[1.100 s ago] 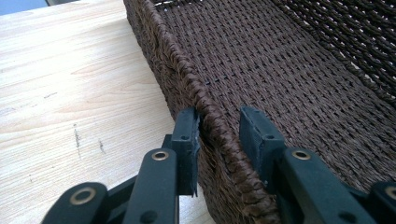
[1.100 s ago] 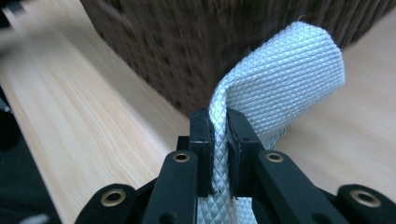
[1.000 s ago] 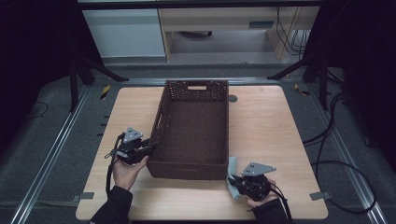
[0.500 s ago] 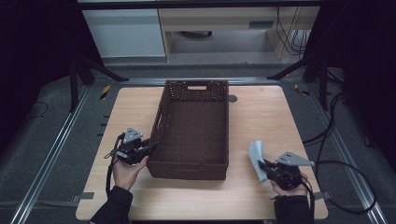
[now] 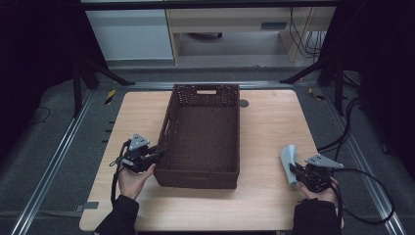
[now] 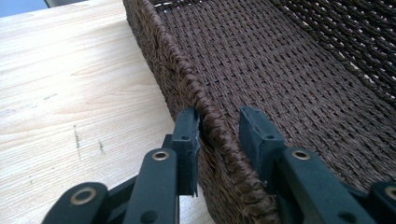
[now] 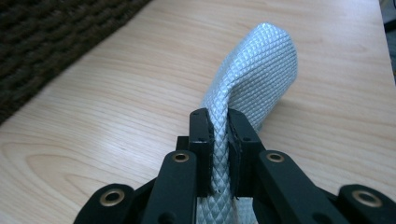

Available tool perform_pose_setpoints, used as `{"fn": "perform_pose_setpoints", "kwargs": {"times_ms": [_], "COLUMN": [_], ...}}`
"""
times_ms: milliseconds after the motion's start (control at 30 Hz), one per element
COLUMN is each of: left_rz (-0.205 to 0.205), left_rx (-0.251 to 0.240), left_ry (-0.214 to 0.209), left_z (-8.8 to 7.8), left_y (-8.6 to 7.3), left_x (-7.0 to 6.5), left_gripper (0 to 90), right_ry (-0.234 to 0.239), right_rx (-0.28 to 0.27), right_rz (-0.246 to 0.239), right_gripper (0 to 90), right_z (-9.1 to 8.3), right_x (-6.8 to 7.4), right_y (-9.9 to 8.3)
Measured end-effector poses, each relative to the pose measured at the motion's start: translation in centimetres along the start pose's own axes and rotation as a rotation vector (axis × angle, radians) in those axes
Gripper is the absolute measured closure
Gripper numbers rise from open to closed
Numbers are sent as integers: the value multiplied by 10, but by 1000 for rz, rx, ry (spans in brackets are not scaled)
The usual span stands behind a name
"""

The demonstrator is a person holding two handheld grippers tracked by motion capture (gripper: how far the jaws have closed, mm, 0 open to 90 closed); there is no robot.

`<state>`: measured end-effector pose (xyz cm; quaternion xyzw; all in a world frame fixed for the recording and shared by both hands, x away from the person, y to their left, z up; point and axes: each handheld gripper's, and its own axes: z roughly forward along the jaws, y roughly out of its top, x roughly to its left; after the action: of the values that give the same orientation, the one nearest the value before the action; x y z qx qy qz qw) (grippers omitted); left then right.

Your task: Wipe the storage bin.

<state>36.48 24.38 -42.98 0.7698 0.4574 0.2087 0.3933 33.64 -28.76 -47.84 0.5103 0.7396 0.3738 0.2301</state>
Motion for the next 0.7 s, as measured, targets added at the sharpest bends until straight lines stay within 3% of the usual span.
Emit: {"fn": "perform_pose_setpoints", "kwargs": {"times_ms": [233,467,700], "left_rz": [1,7,2], "left_rx": [0,-1,-1], "left_ry": [0,-3,-13], "left_z": [0,0,0], "left_y": [0,0,0], "left_x": [0,-1,0], "left_gripper": [679,697,705], "right_ry": [-30,-55,-77], "right_rx": [61,-33,-58], "right_rz": [13,0,-1], "right_gripper": [762,586,519], "right_z": [7,-1,-1], "right_x": [-5,-1,-2], "right_y": [-4,2,7]}}
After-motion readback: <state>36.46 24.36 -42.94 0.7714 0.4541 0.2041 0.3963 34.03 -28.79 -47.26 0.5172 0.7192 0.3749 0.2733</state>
